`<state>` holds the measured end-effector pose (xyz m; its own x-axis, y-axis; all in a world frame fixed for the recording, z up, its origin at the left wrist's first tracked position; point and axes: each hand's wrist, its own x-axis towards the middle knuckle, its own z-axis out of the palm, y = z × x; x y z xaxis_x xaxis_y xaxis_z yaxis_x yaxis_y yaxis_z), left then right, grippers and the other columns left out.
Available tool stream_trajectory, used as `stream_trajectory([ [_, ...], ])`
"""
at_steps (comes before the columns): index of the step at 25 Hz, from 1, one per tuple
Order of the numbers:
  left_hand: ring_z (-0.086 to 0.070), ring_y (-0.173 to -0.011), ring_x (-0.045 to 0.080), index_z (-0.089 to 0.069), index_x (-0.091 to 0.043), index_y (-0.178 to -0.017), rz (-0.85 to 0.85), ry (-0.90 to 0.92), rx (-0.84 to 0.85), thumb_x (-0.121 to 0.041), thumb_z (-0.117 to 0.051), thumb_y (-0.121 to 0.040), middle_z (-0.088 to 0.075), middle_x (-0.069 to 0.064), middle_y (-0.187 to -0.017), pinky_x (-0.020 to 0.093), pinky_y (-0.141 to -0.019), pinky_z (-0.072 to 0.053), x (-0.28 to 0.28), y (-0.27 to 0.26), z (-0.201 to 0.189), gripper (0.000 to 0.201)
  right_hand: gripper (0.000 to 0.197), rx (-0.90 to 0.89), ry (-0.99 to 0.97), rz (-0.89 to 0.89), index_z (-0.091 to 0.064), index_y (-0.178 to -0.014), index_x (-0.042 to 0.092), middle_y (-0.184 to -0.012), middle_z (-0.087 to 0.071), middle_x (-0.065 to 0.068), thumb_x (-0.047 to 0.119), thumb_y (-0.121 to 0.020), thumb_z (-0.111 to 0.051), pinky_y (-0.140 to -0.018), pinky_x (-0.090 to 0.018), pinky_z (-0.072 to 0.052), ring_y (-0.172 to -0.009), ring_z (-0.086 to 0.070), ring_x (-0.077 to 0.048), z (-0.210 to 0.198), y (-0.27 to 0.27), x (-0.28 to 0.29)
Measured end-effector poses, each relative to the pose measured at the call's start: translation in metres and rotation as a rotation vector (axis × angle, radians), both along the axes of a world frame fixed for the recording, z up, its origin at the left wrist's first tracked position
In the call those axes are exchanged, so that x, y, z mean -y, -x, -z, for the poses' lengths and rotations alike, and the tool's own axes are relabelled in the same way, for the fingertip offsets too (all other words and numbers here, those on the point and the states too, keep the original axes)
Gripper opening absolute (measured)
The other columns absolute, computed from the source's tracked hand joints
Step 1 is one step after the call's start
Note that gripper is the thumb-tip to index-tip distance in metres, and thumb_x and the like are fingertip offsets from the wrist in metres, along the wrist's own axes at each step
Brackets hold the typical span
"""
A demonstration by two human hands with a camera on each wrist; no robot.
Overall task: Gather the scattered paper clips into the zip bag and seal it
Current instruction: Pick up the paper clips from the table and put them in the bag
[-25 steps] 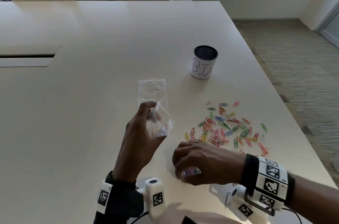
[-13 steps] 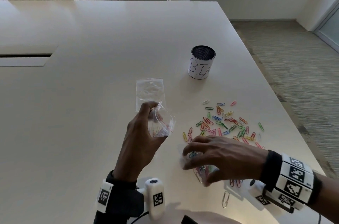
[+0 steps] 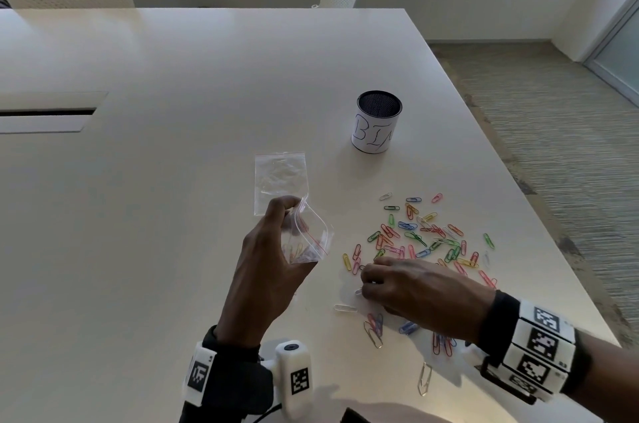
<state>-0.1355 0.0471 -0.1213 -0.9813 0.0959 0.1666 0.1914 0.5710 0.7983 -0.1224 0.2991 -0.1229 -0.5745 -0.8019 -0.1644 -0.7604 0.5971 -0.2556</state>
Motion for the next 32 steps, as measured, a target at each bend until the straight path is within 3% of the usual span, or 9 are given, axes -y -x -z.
stream_trajectory([
  [6,-0.063,-0.099,0.003,-0.05,-0.033,-0.129,0.004,-0.015,-0.01,-0.021,-0.084,-0.077,-0.066,-0.013,-0.105,0.008,-0.074,-0.046,-0.001,-0.003,-0.001,0.064,0.016,0.207,0.325,0.335,-0.076,-0.109,0.014,-0.111,-0.075,0.001,0.011,-0.094,-0.073,-0.089,-0.016,-0.059,-0.095,-0.072,-0.003,-0.011,0.019,-0.003],
  [10,-0.063,-0.1,0.001,-0.049,-0.034,-0.129,0.005,0.0,-0.015,-0.02,-0.086,-0.076,-0.066,-0.014,-0.105,0.002,-0.076,-0.043,-0.001,-0.002,0.0,0.066,0.01,0.351,0.73,0.58,-0.081,-0.097,0.01,-0.091,-0.081,-0.001,0.006,-0.089,-0.08,-0.084,-0.032,-0.065,-0.085,-0.079,-0.016,-0.046,0.027,0.008],
  [13,-0.064,-0.102,0.004,-0.049,-0.033,-0.129,0.014,0.01,-0.02,-0.022,-0.088,-0.076,-0.067,-0.013,-0.108,0.001,-0.077,-0.043,-0.004,-0.001,0.002,0.067,0.009,0.46,0.892,0.643,-0.081,-0.097,0.006,-0.086,-0.082,-0.008,0.005,-0.088,-0.08,-0.081,-0.029,-0.065,-0.083,-0.08,-0.022,-0.071,0.028,0.026],
  [15,-0.065,-0.101,0.006,-0.049,-0.033,-0.13,0.018,0.016,-0.024,-0.022,-0.089,-0.077,-0.067,-0.012,-0.11,0.002,-0.076,-0.044,-0.005,-0.001,0.002,0.068,0.01,0.447,0.898,0.64,-0.081,-0.097,0.007,-0.085,-0.082,-0.005,0.006,-0.087,-0.081,-0.08,-0.026,-0.064,-0.082,-0.08,-0.017,-0.077,0.03,0.04],
  [20,-0.065,-0.095,0.006,-0.05,-0.032,-0.13,0.021,0.003,-0.016,-0.022,-0.086,-0.077,-0.069,-0.011,-0.109,0.005,-0.072,-0.046,-0.007,-0.001,0.0,0.065,0.014,0.181,0.729,0.573,-0.083,-0.101,0.016,-0.092,-0.082,0.006,0.01,-0.088,-0.081,-0.08,-0.016,-0.062,-0.082,-0.076,0.003,-0.075,0.037,0.064],
  [23,-0.065,-0.093,0.006,-0.05,-0.031,-0.127,0.016,0.002,-0.017,-0.021,-0.085,-0.077,-0.069,-0.01,-0.106,0.004,-0.071,-0.045,-0.006,-0.002,0.0,0.062,0.018,0.149,0.678,0.561,-0.082,-0.108,0.017,-0.098,-0.083,0.003,0.011,-0.091,-0.079,-0.082,-0.013,-0.061,-0.085,-0.076,0.004,-0.076,0.038,0.067],
  [27,-0.063,-0.098,0.005,-0.048,-0.034,-0.127,0.007,0.017,-0.021,-0.022,-0.088,-0.076,-0.066,-0.014,-0.107,0.006,-0.077,-0.044,-0.005,-0.002,0.002,0.065,0.017,0.13,0.709,0.579,-0.083,-0.104,0.015,-0.09,-0.082,0.005,0.01,-0.088,-0.082,-0.079,-0.011,-0.06,-0.079,-0.076,0.004,-0.083,0.044,0.057],
  [30,-0.063,-0.099,0.006,-0.048,-0.034,-0.128,0.005,0.008,-0.012,-0.022,-0.087,-0.078,-0.066,-0.013,-0.107,0.01,-0.079,-0.045,-0.004,-0.002,0.002,0.065,0.018,0.082,0.628,0.642,-0.082,-0.104,0.018,-0.093,-0.08,0.008,0.017,-0.087,-0.084,-0.082,-0.018,-0.063,-0.081,-0.076,0.002,-0.081,0.057,0.033],
  [32,-0.063,-0.101,0.004,-0.048,-0.033,-0.129,0.004,0.004,-0.011,-0.024,-0.086,-0.079,-0.066,-0.013,-0.106,0.006,-0.078,-0.043,-0.003,-0.002,0.003,0.064,0.035,0.093,0.408,0.64,-0.075,-0.117,0.023,-0.109,-0.077,0.007,0.033,-0.084,-0.084,-0.085,-0.027,-0.064,-0.09,-0.073,-0.002,-0.072,0.062,0.012],
])
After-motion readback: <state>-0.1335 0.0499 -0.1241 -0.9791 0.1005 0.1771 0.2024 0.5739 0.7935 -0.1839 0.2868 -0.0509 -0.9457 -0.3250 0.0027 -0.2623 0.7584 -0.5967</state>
